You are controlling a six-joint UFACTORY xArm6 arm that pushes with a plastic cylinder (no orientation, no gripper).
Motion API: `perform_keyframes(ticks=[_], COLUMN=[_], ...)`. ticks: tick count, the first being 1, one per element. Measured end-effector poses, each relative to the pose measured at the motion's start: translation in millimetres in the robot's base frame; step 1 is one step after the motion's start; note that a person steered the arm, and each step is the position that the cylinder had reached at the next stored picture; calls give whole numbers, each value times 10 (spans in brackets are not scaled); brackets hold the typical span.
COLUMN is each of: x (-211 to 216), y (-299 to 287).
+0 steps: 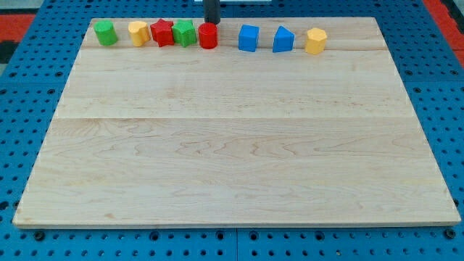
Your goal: Slightly push the blue cube towards the down of the board
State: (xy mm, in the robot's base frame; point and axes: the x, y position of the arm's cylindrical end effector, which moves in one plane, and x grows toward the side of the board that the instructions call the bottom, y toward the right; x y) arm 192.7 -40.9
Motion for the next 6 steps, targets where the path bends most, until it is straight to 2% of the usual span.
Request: perform_keyframes(ticks=[1,2,3,5,6], x=[1,0,65,674,680], y=[174,850,1083,855,936])
